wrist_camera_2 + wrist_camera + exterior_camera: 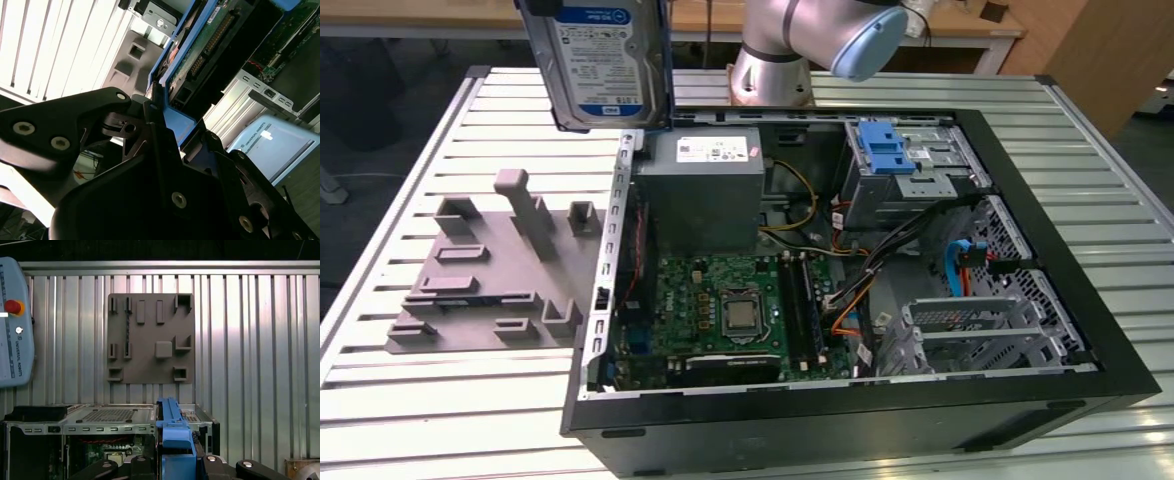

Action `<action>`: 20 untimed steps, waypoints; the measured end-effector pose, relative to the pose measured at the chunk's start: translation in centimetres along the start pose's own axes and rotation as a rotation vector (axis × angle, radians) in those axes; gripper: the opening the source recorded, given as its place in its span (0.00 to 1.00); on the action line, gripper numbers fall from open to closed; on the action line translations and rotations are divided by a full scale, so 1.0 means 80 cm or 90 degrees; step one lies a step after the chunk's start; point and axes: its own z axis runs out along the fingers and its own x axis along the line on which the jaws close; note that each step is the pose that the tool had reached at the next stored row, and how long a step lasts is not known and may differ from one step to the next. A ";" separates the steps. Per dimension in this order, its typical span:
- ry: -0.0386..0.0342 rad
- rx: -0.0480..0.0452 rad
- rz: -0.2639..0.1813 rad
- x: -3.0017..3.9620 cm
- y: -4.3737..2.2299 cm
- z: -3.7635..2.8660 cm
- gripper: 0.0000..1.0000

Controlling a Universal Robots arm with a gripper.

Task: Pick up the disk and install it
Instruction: 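Pick up the disk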

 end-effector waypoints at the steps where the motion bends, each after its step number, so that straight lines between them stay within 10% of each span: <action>1: 0.0000 0.0000 0.000 0.0000 -0.0009 0.0000 0.36; 20: 0.0000 0.0000 0.000 -0.0003 -0.0148 -0.0002 0.36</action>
